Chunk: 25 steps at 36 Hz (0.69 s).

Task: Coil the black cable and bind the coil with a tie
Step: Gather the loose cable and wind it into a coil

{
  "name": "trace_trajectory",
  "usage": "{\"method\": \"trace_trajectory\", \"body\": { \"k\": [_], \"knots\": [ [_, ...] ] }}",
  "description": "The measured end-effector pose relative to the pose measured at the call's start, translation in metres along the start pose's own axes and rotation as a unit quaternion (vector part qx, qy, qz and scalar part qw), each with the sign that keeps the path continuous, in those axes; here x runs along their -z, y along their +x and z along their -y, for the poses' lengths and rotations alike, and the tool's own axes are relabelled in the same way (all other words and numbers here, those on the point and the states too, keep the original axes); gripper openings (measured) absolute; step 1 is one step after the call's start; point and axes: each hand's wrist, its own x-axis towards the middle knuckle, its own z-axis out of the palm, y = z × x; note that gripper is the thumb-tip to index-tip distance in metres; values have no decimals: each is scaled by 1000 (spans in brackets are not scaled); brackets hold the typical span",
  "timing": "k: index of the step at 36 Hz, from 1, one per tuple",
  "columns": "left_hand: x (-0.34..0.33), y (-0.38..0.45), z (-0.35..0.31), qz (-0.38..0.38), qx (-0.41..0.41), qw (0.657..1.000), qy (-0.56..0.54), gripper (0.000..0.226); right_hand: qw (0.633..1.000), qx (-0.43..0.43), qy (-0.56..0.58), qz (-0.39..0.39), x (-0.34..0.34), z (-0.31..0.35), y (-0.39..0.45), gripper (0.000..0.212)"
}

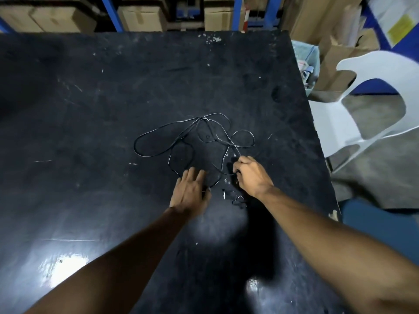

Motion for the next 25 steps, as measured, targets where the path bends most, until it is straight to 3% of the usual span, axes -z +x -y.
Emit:
{"method": "trace_trajectory", "body": {
  "k": [3,6,11,14,20,25],
  "knots": [
    [15,7,-9,-63,-35,997,-6,61,997,39,43,-45,13,9,-5,19],
    [35,16,-21,-71,-109,991,-12,64,993,65,73,-65,30,24,-10,13],
    [70,20,-39,-54,-165,980,-94,19,988,92,84,-88,59,42,-21,11],
    [101,15,-45,-69,-164,969,-172,14,984,121,74,-105,78,53,-24,11],
    [159,3,-40,-69,-150,981,-105,20,985,140,44,-91,121,75,-18,11],
    [204,-13,-17,-86,-75,986,-119,36,980,121,71,-139,164,82,-8,11]
  ]
}}
